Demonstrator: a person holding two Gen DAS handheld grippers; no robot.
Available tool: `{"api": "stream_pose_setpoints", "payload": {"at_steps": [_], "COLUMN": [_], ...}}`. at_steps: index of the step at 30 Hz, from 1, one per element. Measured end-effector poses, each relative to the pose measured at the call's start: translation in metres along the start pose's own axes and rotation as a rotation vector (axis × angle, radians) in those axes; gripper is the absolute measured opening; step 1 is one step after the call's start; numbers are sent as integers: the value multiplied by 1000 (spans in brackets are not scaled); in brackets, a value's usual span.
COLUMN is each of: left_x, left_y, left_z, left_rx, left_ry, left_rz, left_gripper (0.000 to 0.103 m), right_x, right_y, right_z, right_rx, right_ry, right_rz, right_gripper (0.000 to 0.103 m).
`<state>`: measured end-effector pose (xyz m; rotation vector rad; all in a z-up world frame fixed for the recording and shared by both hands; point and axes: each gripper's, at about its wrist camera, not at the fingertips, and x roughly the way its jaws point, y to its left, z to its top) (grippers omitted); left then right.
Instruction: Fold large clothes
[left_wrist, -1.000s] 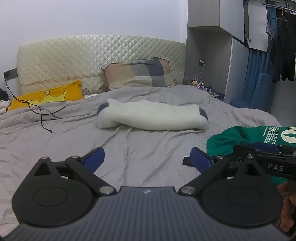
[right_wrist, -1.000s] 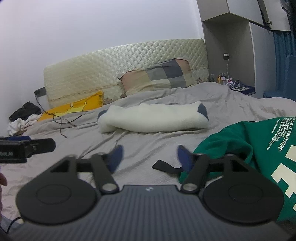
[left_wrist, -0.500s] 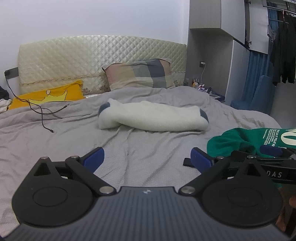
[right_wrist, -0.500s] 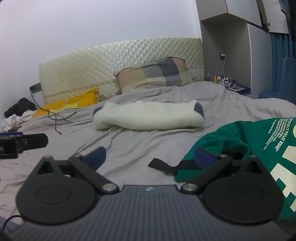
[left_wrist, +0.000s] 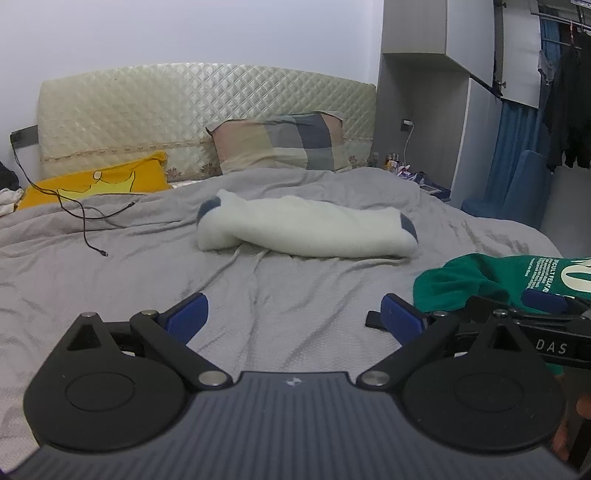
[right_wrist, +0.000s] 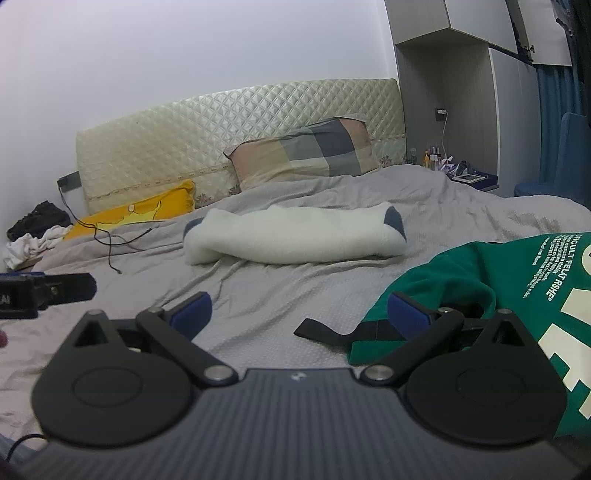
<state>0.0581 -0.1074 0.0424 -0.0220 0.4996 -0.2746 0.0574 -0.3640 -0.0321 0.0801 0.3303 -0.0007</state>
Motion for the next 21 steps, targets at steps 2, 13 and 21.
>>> {"api": "stream_pose_setpoints", "payload": {"at_steps": [2,13,21], "left_x": [0,0,0], "left_y": [0,-2,-1], "left_z": [0,-1,-2], "left_rx": [0,0,-6], "left_ry": [2,2,5], "left_rz": [9,6,8], "left_gripper": [101,101,102], "right_x": [0,1,0], "right_y": [0,-2,-1], "right_z": [0,2,1], "right_rx": [1,4,4], "right_ry": [1,2,2], "right_rz": [0,3,3], "right_gripper": [103,103,103]}}
